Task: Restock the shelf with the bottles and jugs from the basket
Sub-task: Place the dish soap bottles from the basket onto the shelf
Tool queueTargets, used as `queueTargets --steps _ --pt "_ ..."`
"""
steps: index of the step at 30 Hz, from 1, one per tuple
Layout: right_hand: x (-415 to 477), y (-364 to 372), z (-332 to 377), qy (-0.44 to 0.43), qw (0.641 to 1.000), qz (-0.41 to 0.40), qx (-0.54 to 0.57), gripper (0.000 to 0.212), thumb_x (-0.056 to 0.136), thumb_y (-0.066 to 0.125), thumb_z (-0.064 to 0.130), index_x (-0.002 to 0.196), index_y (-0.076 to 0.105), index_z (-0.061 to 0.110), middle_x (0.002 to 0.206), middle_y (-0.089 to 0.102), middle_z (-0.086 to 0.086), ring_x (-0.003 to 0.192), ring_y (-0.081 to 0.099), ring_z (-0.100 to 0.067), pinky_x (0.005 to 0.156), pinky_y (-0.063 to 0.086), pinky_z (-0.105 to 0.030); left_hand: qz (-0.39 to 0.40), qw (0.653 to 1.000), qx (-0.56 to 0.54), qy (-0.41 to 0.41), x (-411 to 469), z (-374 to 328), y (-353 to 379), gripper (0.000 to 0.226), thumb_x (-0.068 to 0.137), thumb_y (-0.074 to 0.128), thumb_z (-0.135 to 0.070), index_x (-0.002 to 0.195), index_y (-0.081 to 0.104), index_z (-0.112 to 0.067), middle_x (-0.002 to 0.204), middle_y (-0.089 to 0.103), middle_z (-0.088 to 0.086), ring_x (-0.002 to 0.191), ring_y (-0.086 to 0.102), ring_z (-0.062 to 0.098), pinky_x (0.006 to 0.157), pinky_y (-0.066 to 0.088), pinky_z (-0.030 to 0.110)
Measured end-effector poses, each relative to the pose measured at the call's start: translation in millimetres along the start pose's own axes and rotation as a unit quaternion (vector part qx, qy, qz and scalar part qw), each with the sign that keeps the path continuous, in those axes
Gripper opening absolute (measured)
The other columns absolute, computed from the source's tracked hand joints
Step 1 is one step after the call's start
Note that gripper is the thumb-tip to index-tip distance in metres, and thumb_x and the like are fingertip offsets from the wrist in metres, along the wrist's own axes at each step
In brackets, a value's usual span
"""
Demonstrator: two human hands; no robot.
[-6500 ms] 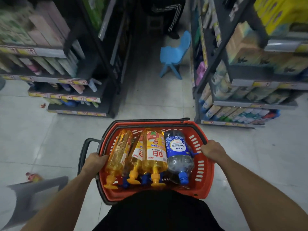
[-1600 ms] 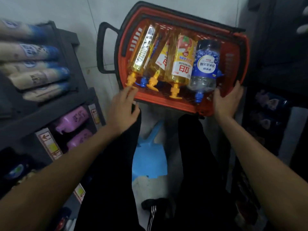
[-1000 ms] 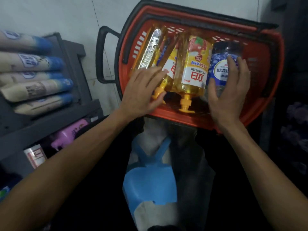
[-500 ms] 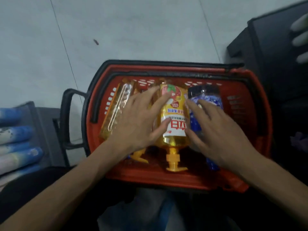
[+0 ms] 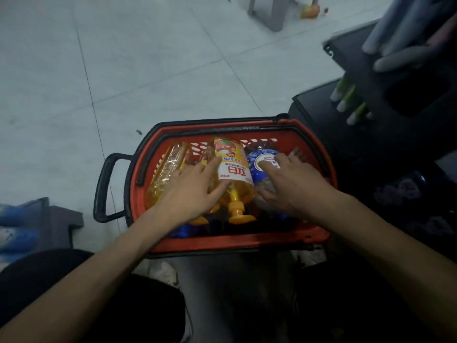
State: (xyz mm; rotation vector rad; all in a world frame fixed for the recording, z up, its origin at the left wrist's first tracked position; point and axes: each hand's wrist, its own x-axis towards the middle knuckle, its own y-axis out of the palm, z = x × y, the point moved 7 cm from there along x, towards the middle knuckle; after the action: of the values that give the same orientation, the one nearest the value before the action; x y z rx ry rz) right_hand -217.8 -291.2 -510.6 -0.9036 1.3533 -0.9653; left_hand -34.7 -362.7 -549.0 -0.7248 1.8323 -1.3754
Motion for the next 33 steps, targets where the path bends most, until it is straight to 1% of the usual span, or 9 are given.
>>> queueTargets --steps 4,7,11,14,16,19,24,28,33 --pt "-18 23 -20 0.021 1.0 0.011 -0.019 0.064 0.093 0.046 0.061 0.144 0.042 0.022 0.144 0.043 -0.016 0.13 0.044 -0.037 0.101 0.041 -0.045 -0.039 0.999 0.008 0.021 -13 0 9 0.084 0.091 0.021 -0.08 0.16 0.02 -0.033 0.117 0.067 -0.003 0.114 0.061 0.025 0.104 0.046 0.051" --pt "-26 43 -46 0.064 0.998 0.011 -0.012 0.065 0.095 0.044 0.061 0.151 0.034 0.03 0.148 0.041 -0.016 0.134 0.041 -0.037 0.109 0.038 -0.047 -0.077 0.995 0.039 0.055 -22 3 16 0.082 0.093 0.037 -0.074 0.16 0.021 -0.03 0.113 0.068 -0.007 0.113 0.062 0.021 0.111 0.041 0.048" --pt "-30 64 -67 0.096 0.995 -0.012 0.001 0.063 0.096 0.04 0.063 0.149 0.034 0.03 0.146 0.045 -0.015 0.133 0.04 -0.033 0.11 0.037 -0.049 -0.113 0.989 0.058 0.08 -35 2 21 0.087 0.093 0.043 -0.07 0.163 0.019 -0.025 0.126 0.065 -0.003 0.12 0.058 0.02 0.113 0.04 0.042" --pt "-33 75 -71 0.082 0.995 -0.048 -0.018 0.062 0.096 0.04 0.06 0.149 0.034 0.027 0.146 0.046 -0.014 0.137 0.034 -0.033 0.116 0.029 -0.048 -0.124 0.987 0.065 0.076 -47 2 29 0.093 0.094 0.046 -0.069 0.165 0.008 -0.024 0.144 0.056 -0.001 0.139 0.046 0.02 0.123 0.027 0.045" --pt "-38 79 -76 0.071 0.995 -0.06 -0.025 0.066 0.095 0.044 0.058 0.152 0.03 0.027 0.152 0.04 -0.014 0.144 0.027 -0.034 0.12 0.024 -0.047 -0.138 0.986 0.071 0.06 -53 2 37 0.093 0.092 0.038 -0.074 0.165 0.007 -0.024 0.153 0.05 0.0 0.149 0.036 0.021 0.127 0.017 0.047" --pt "-43 83 -89 0.085 0.994 -0.056 -0.036 0.074 0.094 0.053 0.047 0.158 0.023 0.024 0.166 0.012 -0.016 0.154 0.005 -0.037 0.125 0.014 -0.05 -0.166 0.984 0.043 0.043 -59 0 46 0.091 0.091 0.035 -0.076 0.164 0.016 -0.025 0.16 0.043 0.001 0.154 0.027 0.021 0.129 0.013 0.049" --pt "-40 68 -106 0.164 0.981 -0.089 0.049 0.086 0.091 0.066 0.033 0.159 0.014 0.021 0.167 -0.011 -0.014 0.155 -0.008 -0.037 0.119 0.025 -0.053 -0.198 0.98 -0.005 0.033 -67 0 45 0.086 0.092 0.036 -0.074 0.162 0.028 -0.025 0.159 0.045 0.002 0.152 0.031 0.02 0.129 0.016 0.044" --pt "-39 78 -111 0.199 0.973 -0.078 0.092 0.081 0.096 0.059 0.033 0.16 0.01 0.024 0.166 -0.017 -0.015 0.154 -0.012 -0.038 0.118 0.026 -0.056 -0.194 0.981 -0.022 0.014 -75 -5 53 0.094 0.091 0.037 -0.08 0.165 0.015 -0.025 0.167 0.03 0.0 0.158 0.013 0.017 0.129 0.006 0.039" --pt "-31 84 -114 0.206 0.956 -0.126 0.165 0.086 0.094 0.064 0.026 0.16 0.009 0.032 0.167 -0.012 -0.01 0.154 -0.005 -0.038 0.116 0.03 -0.06 -0.2 0.978 -0.055 -0.024 -80 -11 58 0.097 0.09 0.037 -0.082 0.165 0.006 -0.029 0.169 0.025 -0.002 0.159 0.009 0.015 0.128 0.016 0.043"
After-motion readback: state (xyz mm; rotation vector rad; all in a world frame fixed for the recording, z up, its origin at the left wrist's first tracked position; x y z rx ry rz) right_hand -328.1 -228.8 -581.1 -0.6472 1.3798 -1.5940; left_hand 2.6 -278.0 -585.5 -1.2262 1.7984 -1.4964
